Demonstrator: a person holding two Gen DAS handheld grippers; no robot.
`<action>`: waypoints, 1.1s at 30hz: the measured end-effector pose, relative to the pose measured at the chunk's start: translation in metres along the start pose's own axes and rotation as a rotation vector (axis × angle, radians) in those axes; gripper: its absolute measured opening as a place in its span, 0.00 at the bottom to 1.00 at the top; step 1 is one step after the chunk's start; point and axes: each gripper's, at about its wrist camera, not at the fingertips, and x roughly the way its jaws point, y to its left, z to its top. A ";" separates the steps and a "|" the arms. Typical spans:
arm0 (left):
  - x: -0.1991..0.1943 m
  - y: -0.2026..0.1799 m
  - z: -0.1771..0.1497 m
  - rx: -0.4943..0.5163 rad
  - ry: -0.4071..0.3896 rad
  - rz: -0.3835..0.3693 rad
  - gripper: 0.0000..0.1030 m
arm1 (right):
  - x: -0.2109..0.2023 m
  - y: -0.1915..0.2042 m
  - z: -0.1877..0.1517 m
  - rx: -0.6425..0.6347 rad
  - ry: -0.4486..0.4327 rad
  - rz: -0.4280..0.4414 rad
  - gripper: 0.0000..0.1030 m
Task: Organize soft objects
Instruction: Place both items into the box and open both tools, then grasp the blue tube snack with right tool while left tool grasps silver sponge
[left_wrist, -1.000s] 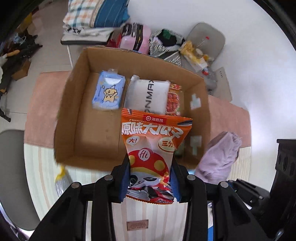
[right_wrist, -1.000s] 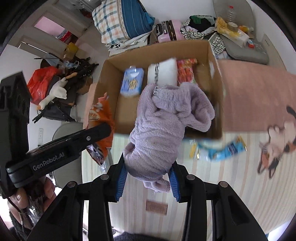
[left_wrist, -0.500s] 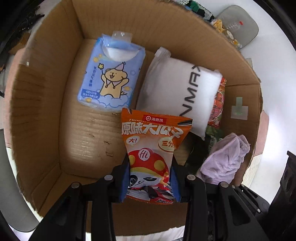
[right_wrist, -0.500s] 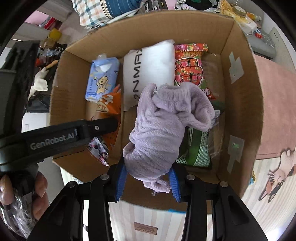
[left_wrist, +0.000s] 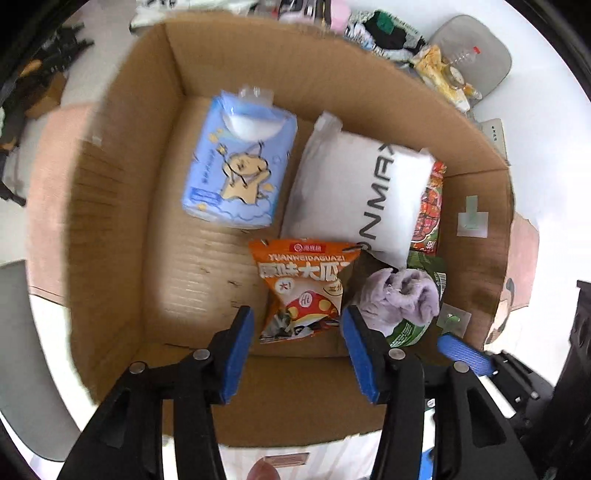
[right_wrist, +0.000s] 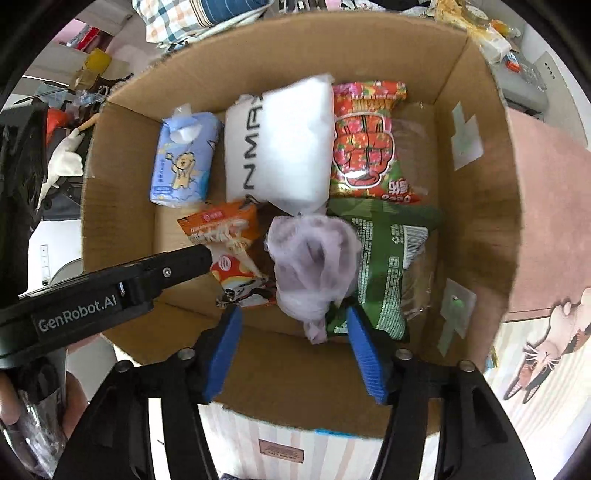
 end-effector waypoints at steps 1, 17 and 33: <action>-0.007 -0.002 -0.004 0.014 -0.022 0.021 0.46 | -0.005 0.000 -0.003 -0.006 -0.012 -0.011 0.61; -0.086 -0.020 -0.081 0.134 -0.345 0.208 0.75 | -0.089 0.008 -0.081 -0.050 -0.224 -0.185 0.78; -0.132 -0.012 -0.127 0.082 -0.531 0.240 0.99 | -0.145 0.023 -0.139 -0.043 -0.419 -0.215 1.00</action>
